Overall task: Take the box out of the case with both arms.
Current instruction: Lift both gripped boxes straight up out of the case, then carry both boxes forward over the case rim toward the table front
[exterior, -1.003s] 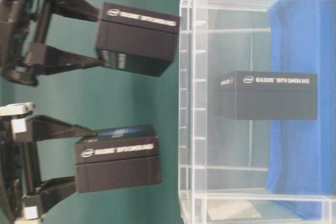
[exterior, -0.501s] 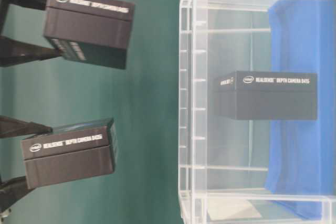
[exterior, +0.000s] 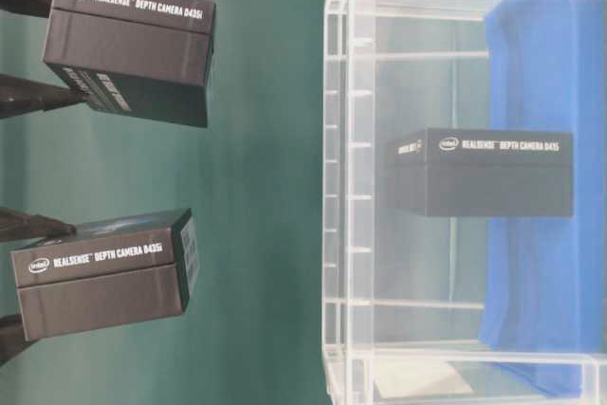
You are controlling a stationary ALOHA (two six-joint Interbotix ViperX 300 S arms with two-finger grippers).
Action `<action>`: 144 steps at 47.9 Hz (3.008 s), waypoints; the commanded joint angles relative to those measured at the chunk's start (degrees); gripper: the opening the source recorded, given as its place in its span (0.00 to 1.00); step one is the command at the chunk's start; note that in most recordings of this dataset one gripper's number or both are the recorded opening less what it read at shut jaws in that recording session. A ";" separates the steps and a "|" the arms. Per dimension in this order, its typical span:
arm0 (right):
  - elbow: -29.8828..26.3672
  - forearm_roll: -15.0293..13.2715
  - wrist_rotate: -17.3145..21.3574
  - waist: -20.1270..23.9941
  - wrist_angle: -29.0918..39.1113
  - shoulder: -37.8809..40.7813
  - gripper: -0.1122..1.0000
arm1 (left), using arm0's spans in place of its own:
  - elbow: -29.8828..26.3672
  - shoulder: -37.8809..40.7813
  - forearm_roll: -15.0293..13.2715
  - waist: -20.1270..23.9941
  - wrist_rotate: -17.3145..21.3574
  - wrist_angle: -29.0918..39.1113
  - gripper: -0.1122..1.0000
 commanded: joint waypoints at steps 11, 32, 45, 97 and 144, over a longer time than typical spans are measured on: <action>-1.49 -0.18 0.00 0.97 0.18 -0.97 0.69 | -1.05 -1.41 0.79 -0.62 0.09 -0.18 0.68; -1.49 -0.26 0.00 1.23 0.18 -0.53 0.69 | -0.62 -1.58 0.79 -0.79 -0.09 -0.09 0.68; -1.49 -0.18 0.00 1.41 0.18 -0.44 0.69 | -0.44 -1.58 0.79 -0.79 -0.18 -0.18 0.68; -1.49 -0.26 0.09 1.49 0.26 -0.44 0.69 | -0.35 -1.76 0.97 -0.88 -0.26 -0.44 0.68; -1.23 -3.25 18.46 26.10 4.31 0.18 0.69 | 1.23 -1.32 1.85 -23.99 -20.48 0.26 0.68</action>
